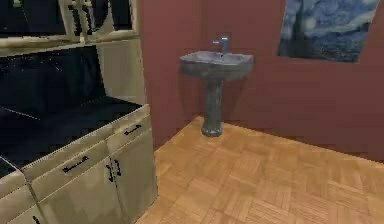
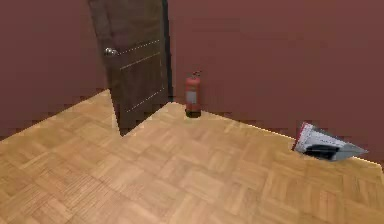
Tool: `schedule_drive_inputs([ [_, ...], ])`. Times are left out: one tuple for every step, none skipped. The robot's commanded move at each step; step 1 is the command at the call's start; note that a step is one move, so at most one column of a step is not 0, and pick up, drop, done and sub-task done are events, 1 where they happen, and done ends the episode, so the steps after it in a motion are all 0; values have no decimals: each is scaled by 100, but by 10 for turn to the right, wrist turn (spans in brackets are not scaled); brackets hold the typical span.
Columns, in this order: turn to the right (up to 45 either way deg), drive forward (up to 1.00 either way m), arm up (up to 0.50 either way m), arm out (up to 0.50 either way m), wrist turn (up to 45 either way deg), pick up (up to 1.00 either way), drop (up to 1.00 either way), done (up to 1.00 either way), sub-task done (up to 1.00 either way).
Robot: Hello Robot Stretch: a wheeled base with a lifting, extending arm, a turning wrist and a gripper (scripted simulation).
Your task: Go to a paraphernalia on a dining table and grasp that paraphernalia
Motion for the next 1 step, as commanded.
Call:
schedule_drive_inputs([
  [450, 0, 0, 0, 0, 0, 0, 0, 0],
])
